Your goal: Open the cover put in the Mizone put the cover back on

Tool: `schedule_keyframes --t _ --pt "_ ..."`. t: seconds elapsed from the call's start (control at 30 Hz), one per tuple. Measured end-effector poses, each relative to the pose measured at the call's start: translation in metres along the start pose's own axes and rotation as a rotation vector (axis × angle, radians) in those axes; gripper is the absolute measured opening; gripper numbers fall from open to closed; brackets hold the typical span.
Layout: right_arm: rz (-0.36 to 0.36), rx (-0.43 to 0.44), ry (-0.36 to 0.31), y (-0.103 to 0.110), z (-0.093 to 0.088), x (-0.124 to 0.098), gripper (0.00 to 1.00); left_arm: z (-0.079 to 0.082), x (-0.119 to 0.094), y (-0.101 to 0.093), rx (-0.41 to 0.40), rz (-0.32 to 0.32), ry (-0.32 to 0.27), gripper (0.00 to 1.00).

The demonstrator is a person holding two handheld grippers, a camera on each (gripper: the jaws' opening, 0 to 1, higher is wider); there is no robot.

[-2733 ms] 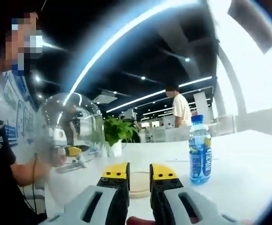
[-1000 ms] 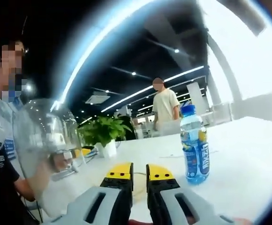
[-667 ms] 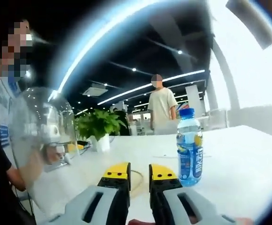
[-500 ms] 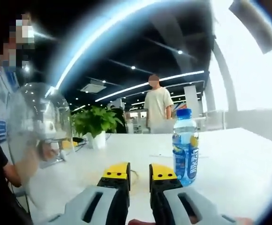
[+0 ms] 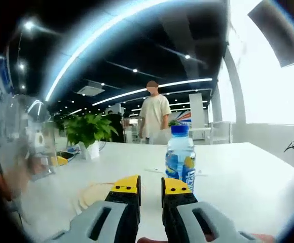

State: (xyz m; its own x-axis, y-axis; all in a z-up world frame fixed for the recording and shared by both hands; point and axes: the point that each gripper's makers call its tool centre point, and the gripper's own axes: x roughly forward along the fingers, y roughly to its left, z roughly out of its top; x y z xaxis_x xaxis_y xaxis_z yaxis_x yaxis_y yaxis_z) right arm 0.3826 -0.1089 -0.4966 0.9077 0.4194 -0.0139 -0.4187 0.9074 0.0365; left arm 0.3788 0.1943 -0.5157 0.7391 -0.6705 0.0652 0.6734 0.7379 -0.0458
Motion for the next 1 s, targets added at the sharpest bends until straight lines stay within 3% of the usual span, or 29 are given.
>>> schedule_keyframes --t 0.27,0.47,1.0 --pt "-0.006 0.022 -0.010 -0.010 0.009 0.008 0.09 0.001 -0.002 0.001 -0.007 0.000 -0.006 0.23" --pt "-0.020 -0.019 -0.012 -0.013 0.018 0.014 0.11 0.004 -0.003 0.003 -0.031 -0.004 -0.027 0.23" --pt "-0.035 -0.046 -0.012 -0.025 0.034 0.035 0.13 -0.007 -0.002 0.006 0.015 0.020 0.019 0.23"
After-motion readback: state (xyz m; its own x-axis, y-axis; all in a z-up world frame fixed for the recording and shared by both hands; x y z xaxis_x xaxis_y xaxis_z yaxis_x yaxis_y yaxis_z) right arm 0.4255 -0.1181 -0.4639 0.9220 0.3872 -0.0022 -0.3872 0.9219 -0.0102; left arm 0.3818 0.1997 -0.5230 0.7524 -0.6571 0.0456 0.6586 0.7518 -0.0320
